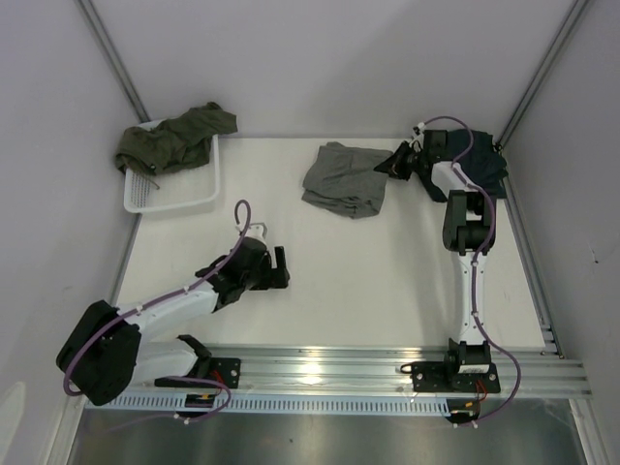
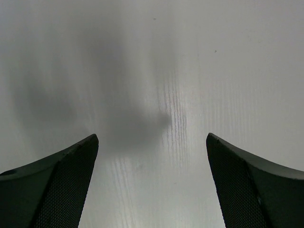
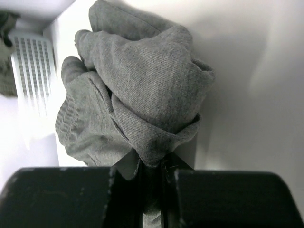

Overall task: Fold and stack the shorts
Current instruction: Neatly place the folded shorts to the corner

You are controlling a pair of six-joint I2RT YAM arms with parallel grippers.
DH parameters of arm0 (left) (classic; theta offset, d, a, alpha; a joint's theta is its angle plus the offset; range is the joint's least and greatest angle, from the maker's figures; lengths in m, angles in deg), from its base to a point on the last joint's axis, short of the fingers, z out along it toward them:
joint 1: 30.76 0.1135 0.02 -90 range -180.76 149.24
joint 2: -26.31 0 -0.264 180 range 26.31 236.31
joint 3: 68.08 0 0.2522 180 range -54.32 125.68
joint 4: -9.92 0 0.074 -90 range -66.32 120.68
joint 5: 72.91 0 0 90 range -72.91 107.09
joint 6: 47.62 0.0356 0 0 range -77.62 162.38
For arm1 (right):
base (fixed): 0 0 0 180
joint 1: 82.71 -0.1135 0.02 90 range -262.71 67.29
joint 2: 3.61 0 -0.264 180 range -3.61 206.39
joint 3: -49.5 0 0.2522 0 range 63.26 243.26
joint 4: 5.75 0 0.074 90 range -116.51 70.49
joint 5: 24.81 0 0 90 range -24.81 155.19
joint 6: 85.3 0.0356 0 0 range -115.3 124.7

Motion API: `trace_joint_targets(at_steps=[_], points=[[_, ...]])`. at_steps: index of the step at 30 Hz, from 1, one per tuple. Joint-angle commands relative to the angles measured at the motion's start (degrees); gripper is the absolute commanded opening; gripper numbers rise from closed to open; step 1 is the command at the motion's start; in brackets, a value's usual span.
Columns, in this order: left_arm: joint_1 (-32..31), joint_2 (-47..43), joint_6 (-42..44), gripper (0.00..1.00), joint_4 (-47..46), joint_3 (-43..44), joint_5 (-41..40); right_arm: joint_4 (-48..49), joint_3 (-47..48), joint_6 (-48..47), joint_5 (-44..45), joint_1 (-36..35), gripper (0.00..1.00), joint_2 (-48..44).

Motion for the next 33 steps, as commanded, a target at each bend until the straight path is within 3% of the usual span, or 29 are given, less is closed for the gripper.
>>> trace_joint_targets(at_steps=[1,8,15,18,23,33], points=[[0.35,2.16,1.44,0.96,-2.03,2.86,1.69,5.25,3.64,6.12,4.17,1.03,0.00,0.33],[0.35,5.86,1.88,0.96,-2.82,4.62,2.49,12.11,2.77,12.99,8.40,6.22,0.00,0.07],[0.35,7.79,2.05,0.96,-3.88,4.88,3.45,21.51,-10.50,16.41,15.26,11.65,0.00,-10.21],[0.26,7.35,2.14,0.96,-3.62,5.06,3.45,21.78,-6.85,17.91,14.04,13.77,0.00,-10.39],[0.26,6.56,2.41,0.96,-3.00,5.24,3.01,11.26,7.67,13.44,12.80,14.48,0.00,-7.05],[0.26,4.80,2.67,0.96,-2.03,4.97,2.58,15.63,0.12,17.47,15.27,16.68,0.00,-12.33]])
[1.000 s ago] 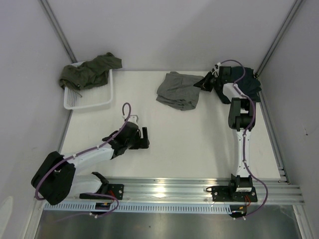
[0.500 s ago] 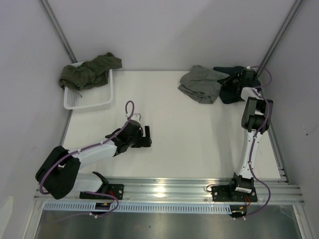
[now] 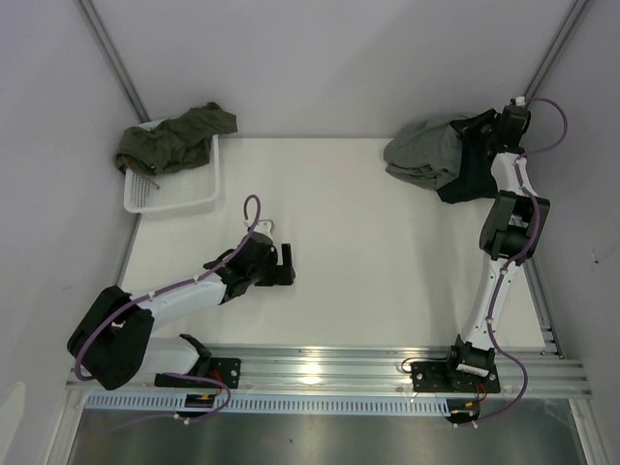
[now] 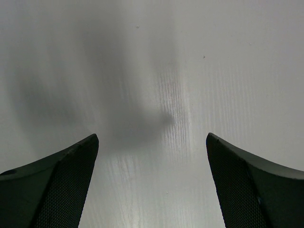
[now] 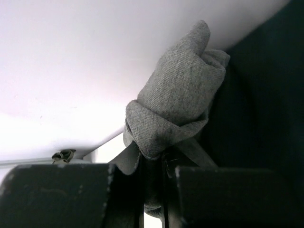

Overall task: Fold and stack the shorts
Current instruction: Neatly place the folded shorts to the corner

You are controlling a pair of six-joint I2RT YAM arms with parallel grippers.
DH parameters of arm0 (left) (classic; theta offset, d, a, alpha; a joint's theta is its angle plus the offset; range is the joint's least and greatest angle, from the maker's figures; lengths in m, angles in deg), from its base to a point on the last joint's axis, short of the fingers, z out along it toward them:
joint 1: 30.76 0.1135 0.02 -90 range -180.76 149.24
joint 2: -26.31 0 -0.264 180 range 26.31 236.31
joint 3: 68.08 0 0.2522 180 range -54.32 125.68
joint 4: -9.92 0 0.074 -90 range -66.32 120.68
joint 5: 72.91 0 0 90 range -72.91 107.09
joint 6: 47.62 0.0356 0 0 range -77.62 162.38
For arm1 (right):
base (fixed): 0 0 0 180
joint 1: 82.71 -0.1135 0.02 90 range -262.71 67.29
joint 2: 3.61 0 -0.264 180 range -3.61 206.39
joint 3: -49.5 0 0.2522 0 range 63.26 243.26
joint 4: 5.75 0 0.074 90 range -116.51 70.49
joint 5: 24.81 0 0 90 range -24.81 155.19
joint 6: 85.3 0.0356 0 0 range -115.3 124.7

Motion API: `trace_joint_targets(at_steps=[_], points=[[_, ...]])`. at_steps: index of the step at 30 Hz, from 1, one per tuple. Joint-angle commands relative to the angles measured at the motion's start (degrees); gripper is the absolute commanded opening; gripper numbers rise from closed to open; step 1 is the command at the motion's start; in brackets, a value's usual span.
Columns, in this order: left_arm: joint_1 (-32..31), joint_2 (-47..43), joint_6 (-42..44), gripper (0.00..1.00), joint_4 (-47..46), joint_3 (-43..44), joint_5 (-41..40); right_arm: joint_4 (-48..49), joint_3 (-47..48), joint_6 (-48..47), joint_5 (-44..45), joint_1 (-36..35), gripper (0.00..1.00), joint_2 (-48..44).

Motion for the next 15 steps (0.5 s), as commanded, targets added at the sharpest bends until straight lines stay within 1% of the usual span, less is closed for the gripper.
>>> trace_joint_targets(at_steps=[1,3,5,8,9,10,11,12,13,15], points=[[0.26,-2.15,1.25,0.96,-0.33,1.67,-0.05,2.91,-0.33,1.93,0.68,0.44,0.00,-3.06],[0.26,-2.06,1.16,0.96,-0.42,1.67,0.04,2.46,-2.17,2.72,0.07,-0.09,0.00,-2.88],[0.26,-1.89,1.08,0.96,-0.68,1.50,0.48,5.01,-4.63,3.69,0.76,-0.09,0.00,-3.14],[0.26,-2.32,1.07,0.96,0.11,1.50,1.01,2.56,-1.93,3.78,0.16,1.49,0.00,-1.74],[0.26,-2.67,1.16,0.96,0.28,1.32,0.83,1.60,1.65,3.52,-0.28,1.84,0.00,-1.30],[0.26,-3.29,1.25,0.96,0.37,1.23,0.22,-2.24,3.51,3.25,-0.63,2.37,0.00,-0.34],[0.26,-3.38,1.42,0.96,0.55,1.32,-0.05,-3.76,5.45,2.21,-0.72,2.63,0.00,0.28],[0.26,-3.38,1.51,0.96,0.64,1.32,-0.14,-8.73,8.08,1.41,-0.29,2.72,0.00,1.15],[0.26,-2.86,1.60,0.96,0.90,2.10,-0.14,-10.79,14.63,0.79,-0.98,3.16,0.00,3.86],[0.26,-2.50,1.69,0.96,1.16,2.64,0.48,-16.48,21.17,0.17,-3.09,3.95,0.00,6.86]])
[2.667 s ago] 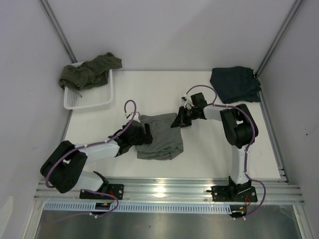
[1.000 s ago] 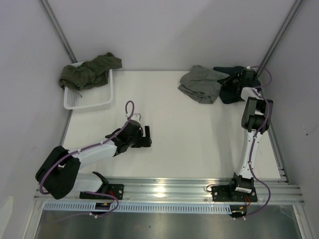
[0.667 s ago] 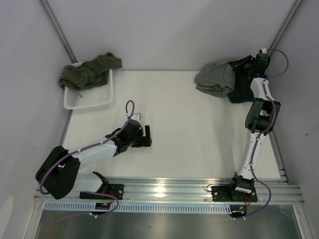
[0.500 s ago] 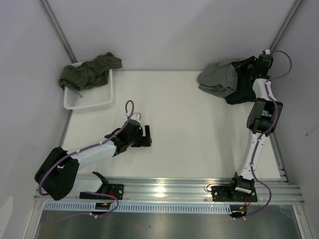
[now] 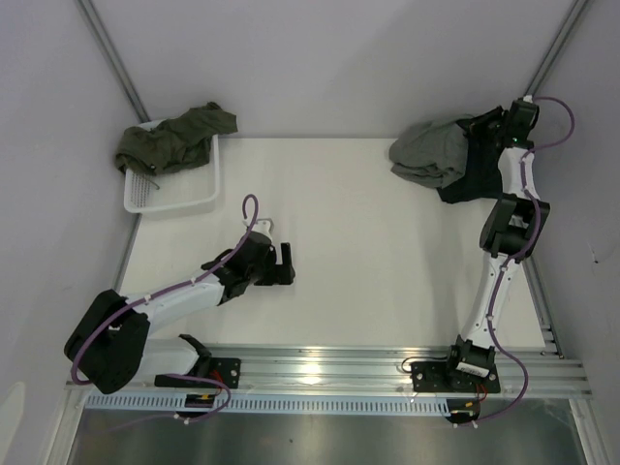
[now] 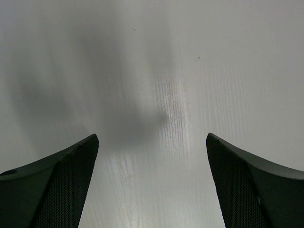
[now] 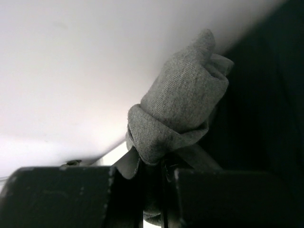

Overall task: Fold and stack the shorts
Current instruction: Neatly place the folded shorts to the corner

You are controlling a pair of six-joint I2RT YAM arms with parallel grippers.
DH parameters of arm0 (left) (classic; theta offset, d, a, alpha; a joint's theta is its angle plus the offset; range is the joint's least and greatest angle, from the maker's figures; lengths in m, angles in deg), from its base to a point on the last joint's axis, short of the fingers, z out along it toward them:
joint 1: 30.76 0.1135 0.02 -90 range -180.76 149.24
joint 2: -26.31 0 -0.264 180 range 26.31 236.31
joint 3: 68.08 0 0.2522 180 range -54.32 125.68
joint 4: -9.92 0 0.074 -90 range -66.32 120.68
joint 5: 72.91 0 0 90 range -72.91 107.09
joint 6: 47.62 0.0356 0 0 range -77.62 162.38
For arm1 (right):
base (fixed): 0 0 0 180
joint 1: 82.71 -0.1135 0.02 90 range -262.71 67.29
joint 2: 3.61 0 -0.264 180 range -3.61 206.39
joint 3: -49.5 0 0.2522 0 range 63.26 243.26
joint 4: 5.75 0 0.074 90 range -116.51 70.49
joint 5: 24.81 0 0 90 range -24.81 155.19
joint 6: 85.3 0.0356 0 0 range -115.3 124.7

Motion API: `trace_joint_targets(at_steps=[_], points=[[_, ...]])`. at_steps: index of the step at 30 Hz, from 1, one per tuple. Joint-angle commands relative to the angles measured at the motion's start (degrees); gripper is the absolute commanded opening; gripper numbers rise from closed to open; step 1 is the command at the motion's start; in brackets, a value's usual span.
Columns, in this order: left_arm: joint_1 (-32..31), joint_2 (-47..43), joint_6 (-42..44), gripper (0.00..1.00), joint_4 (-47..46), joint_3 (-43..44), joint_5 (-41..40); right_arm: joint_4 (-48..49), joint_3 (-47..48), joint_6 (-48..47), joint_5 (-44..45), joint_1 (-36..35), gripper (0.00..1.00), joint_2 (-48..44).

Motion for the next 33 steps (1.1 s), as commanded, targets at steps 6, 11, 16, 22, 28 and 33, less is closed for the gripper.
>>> trace_joint_targets(at_steps=[6,11,16,22,28,33], points=[[0.26,-0.73,1.95,0.96,1.58,3.04,0.59,-7.48,10.54,-2.81,-5.24,6.49,0.00,2.69],[0.26,0.84,2.04,0.96,1.24,3.56,1.02,-7.83,5.35,-6.87,0.38,8.77,0.00,0.31],[0.17,1.64,2.22,0.96,1.76,5.05,1.56,-10.20,12.02,-3.87,-2.95,11.50,0.00,4.79],[0.09,3.05,2.13,0.95,1.94,5.94,2.26,-14.86,8.86,-8.97,6.43,12.73,0.00,3.91],[0.00,3.49,2.31,0.96,2.38,6.11,2.00,-14.95,8.86,-9.60,6.72,12.73,0.58,5.14],[-0.09,4.02,2.13,0.95,2.03,6.20,2.17,-13.46,8.25,-10.56,1.19,12.38,0.78,4.18]])
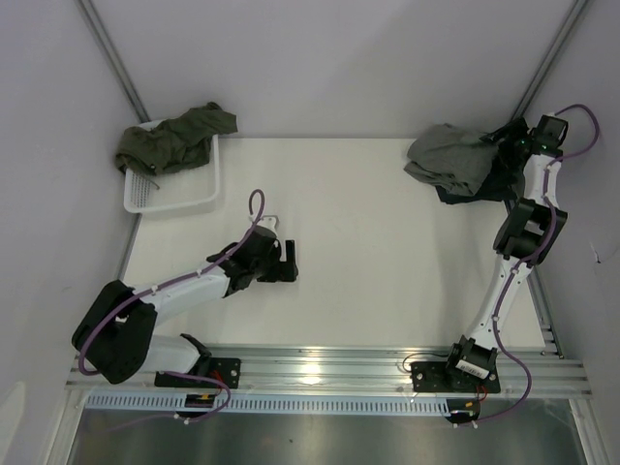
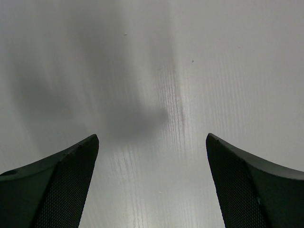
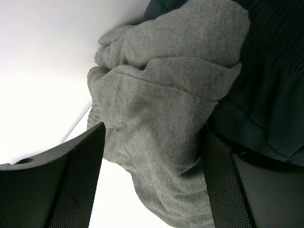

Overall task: Fold and stack the shorts
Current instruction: Neatly place the folded shorts to the corner

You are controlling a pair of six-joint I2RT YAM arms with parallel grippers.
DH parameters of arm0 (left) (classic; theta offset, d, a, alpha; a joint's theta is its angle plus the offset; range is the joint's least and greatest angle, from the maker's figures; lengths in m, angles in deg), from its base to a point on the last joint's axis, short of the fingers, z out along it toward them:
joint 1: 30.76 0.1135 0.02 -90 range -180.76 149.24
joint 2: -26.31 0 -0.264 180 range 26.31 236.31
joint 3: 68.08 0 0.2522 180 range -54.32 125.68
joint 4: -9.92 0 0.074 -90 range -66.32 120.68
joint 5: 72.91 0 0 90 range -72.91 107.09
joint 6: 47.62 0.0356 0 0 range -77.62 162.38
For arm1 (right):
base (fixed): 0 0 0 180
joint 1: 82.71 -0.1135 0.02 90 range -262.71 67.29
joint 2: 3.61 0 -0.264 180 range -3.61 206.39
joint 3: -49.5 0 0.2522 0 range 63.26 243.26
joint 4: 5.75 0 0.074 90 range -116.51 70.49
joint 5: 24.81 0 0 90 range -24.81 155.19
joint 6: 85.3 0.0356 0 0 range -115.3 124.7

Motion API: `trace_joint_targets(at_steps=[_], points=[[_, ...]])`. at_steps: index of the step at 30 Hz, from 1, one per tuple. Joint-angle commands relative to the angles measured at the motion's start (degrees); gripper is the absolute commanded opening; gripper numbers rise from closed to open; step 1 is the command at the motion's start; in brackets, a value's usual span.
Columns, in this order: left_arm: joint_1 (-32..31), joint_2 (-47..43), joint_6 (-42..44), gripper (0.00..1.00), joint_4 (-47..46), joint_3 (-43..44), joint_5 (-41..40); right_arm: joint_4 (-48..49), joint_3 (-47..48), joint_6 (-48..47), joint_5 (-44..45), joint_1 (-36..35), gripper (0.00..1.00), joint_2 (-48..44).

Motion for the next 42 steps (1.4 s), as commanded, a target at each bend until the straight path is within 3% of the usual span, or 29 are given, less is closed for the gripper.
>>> trace_joint_targets(at_steps=[1,10,13,20,25,28,29,30,35,38,42], points=[[-0.09,0.34,1.23,0.95,-0.38,2.42,0.99,2.08,-1.01,0.78,-0.46,4.10,0.79,-1.59],[-0.62,-0.54,1.23,0.95,-0.55,2.59,1.17,-1.52,-12.62,-4.13,4.54,3.04,0.78,-10.03],[-0.88,-0.62,1.32,0.96,-0.82,2.51,1.61,0.67,-17.37,-4.32,4.73,2.25,0.73,-12.23],[-0.97,-1.59,1.76,0.96,-1.43,1.80,1.78,1.11,-19.04,-5.03,5.17,0.58,0.67,-12.15],[-1.14,-1.50,1.76,0.96,-1.87,1.63,2.66,3.40,-17.91,-3.36,1.93,0.40,0.50,-10.14],[-1.14,-1.24,1.85,0.96,-2.05,1.63,2.66,1.13,-15.45,-2.56,-0.46,0.32,0.21,-8.81],[-1.14,-1.06,1.85,0.95,-2.14,1.72,2.58,0.33,-13.88,-2.47,-0.46,0.05,0.07,-8.29],[-1.14,-0.98,1.85,0.95,-2.14,1.72,2.57,-1.59,-13.08,-2.82,0.85,-0.04,0.00,-8.11],[-1.14,-0.71,1.94,0.95,-2.14,1.63,2.66,-10.29,-4.92,-6.24,7.79,-0.65,0.00,-6.79],[-1.14,-0.54,1.94,0.95,-1.96,1.72,2.66,-17.33,5.36,-9.32,13.15,-0.83,0.00,-3.98],[-1.23,-0.10,2.03,0.96,-1.70,2.24,2.75,-17.61,5.56,-10.56,17.12,0.31,0.00,-4.06]])
